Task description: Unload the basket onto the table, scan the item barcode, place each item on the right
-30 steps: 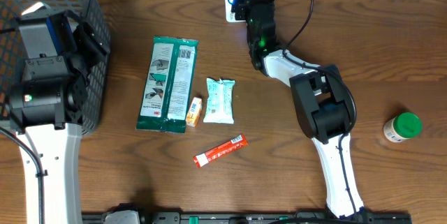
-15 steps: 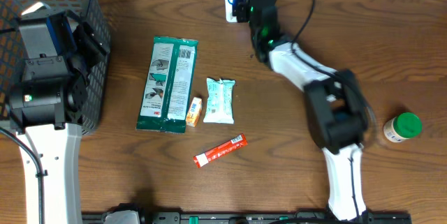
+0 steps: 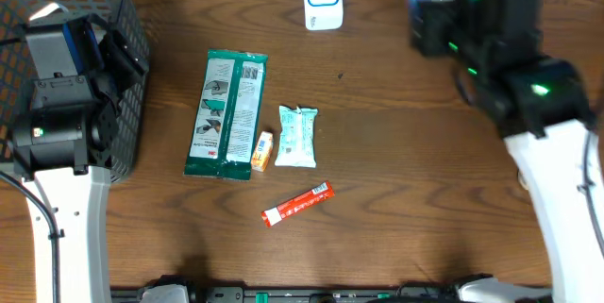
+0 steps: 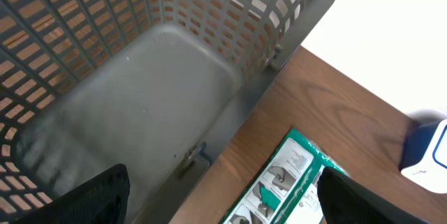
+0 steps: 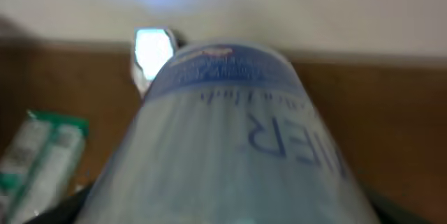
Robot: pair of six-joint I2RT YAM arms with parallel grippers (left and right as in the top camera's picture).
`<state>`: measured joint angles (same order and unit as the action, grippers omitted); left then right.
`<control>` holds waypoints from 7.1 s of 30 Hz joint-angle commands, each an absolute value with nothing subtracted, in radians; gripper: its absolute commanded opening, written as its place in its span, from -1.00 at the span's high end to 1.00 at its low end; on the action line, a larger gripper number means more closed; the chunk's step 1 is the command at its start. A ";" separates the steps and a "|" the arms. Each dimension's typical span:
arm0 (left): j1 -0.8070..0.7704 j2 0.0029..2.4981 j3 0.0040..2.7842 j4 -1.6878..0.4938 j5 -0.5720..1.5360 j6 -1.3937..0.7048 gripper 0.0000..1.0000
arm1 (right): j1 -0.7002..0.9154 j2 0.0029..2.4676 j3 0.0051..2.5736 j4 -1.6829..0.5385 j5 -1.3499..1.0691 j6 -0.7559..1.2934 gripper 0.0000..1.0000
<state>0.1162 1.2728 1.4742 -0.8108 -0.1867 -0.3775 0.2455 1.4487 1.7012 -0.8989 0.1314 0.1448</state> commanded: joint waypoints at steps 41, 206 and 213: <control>0.119 1.274 1.478 -0.812 -0.196 -0.376 -0.68 | -0.250 1.713 1.176 -0.784 0.099 0.145 0.18; 0.119 1.274 1.478 -0.812 -0.196 -0.376 -0.68 | 0.515 1.937 1.469 -0.687 -0.160 0.515 -0.99; 0.119 1.274 1.478 -0.812 -0.196 -0.376 -0.68 | 0.507 1.937 1.469 -0.689 -0.175 0.516 -0.99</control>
